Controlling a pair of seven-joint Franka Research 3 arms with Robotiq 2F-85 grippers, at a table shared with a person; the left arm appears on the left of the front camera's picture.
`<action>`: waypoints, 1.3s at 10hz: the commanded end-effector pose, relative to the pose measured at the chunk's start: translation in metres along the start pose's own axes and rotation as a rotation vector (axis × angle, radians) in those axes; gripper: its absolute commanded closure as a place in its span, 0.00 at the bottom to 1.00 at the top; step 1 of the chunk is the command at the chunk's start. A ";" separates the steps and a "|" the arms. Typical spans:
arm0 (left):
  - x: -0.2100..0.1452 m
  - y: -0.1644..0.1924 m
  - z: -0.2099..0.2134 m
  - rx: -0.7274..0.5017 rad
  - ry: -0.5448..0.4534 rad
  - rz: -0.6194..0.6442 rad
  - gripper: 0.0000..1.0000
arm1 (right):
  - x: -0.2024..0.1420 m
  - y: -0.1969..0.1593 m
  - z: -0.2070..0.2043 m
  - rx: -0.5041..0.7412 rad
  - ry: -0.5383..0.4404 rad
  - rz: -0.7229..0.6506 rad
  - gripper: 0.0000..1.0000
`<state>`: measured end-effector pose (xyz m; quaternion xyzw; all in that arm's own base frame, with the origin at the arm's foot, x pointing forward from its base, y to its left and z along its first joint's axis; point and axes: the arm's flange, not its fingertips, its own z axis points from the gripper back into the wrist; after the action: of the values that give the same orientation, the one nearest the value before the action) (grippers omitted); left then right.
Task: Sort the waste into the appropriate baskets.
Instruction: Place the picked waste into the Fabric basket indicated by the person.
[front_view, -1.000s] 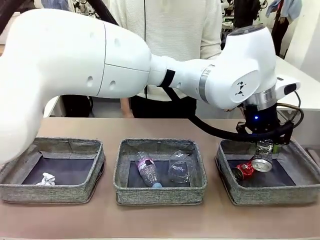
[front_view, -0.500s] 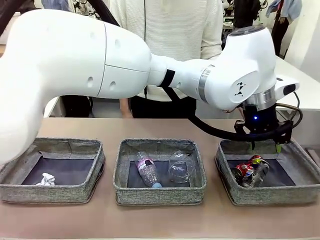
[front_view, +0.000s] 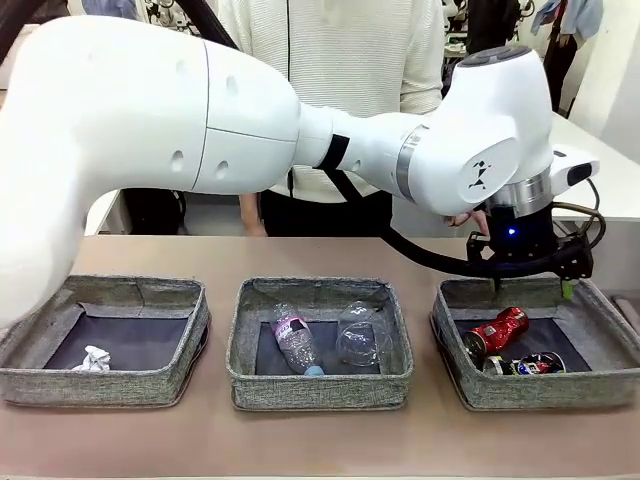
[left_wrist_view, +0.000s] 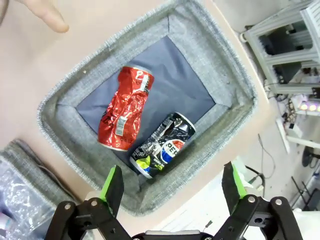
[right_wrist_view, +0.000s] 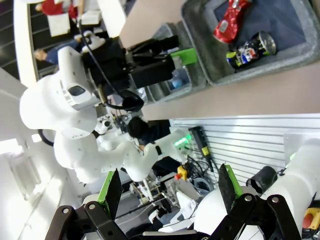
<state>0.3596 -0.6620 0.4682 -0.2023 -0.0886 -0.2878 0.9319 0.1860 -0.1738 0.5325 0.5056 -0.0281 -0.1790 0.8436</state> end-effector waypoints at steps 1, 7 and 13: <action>-0.003 0.004 0.035 0.031 -0.035 -0.007 0.00 | 0.000 0.002 -0.002 0.021 -0.011 -0.009 0.00; -0.055 0.105 0.223 0.075 0.032 0.100 0.00 | 0.024 0.058 -0.082 0.154 0.129 0.195 0.00; -0.174 0.315 0.340 -0.542 -0.055 0.518 0.00 | 0.007 0.132 -0.223 0.332 0.309 0.225 0.00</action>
<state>0.3991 -0.2285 0.6441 -0.3837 0.0186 -0.0755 0.9202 0.2831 0.0461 0.5490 0.6446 0.0247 0.0218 0.7638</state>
